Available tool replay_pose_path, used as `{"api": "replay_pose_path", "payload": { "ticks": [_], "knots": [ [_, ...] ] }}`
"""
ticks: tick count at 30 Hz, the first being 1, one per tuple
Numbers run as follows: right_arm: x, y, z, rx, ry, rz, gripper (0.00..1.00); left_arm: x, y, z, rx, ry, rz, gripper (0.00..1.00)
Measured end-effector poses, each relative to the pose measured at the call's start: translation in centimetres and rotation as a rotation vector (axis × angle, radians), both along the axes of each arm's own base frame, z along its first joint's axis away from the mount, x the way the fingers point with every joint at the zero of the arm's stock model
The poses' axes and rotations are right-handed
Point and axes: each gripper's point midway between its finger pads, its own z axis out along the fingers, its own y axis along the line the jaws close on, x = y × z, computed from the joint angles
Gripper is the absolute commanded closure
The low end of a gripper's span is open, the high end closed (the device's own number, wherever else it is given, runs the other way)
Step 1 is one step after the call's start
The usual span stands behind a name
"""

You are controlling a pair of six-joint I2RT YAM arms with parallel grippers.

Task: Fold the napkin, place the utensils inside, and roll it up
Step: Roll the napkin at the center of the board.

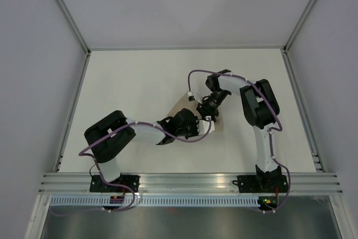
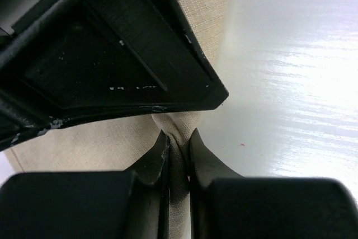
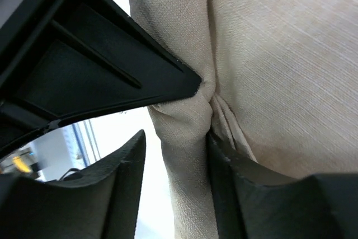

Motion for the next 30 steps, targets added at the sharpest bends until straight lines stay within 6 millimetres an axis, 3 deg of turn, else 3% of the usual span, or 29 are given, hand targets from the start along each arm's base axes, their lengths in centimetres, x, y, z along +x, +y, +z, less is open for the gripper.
{"api": "replay_pose_path", "payload": {
  "ticks": [4,8,11,14,19,30],
  "knots": [
    [1.8,-0.4,1.0,0.023,-0.098,-0.031,0.43,0.5,-0.1,0.1,-0.03,0.095,0.005,0.98],
    [5.0,-1.6,3.7,0.08,-0.215,-0.138,0.42,0.9,-0.3,0.1,-0.051,0.207,0.001,0.98],
    [7.3,-3.8,6.2,0.13,-0.321,-0.247,0.41,1.2,-0.3,0.2,-0.082,0.313,-0.004,0.98],
    [7.9,-6.4,7.5,0.148,-0.429,-0.325,0.37,1.3,-0.2,0.2,-0.11,0.416,-0.012,0.98],
    [5.2,-7.1,7.1,0.139,-0.588,-0.308,0.33,1.6,-0.2,0.2,-0.135,0.627,-0.034,0.98],
    [1.1,-2.9,2.9,0.116,-0.897,-0.035,0.27,1.0,-0.3,0.1,-0.144,0.898,-0.076,0.98]
  ]
}}
